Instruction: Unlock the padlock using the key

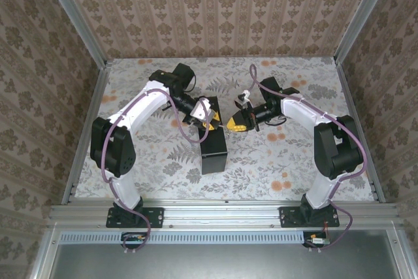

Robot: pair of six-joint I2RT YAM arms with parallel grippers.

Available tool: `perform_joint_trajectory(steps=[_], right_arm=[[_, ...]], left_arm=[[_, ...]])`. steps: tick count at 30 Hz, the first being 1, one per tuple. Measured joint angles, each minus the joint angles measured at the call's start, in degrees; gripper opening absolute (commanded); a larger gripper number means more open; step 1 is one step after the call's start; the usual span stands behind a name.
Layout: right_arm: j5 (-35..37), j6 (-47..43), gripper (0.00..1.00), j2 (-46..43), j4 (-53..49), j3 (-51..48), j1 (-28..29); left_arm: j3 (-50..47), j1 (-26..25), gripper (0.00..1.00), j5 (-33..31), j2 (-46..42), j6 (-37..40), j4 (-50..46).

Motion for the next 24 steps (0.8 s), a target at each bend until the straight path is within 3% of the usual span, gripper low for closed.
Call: perform_joint_trajectory(steps=[17, 24], right_arm=[[8.22, 17.92, 0.0, -6.67, 14.08, -4.22, 2.71], [8.5, 25.38, 0.0, -8.13, 23.78, -9.18, 4.42]], left_arm=[[-0.02, 0.22, 0.17, -2.69, -0.46, -7.15, 0.35], [-3.91, 0.2, 0.17, -2.71, -2.97, -12.48, 8.09]])
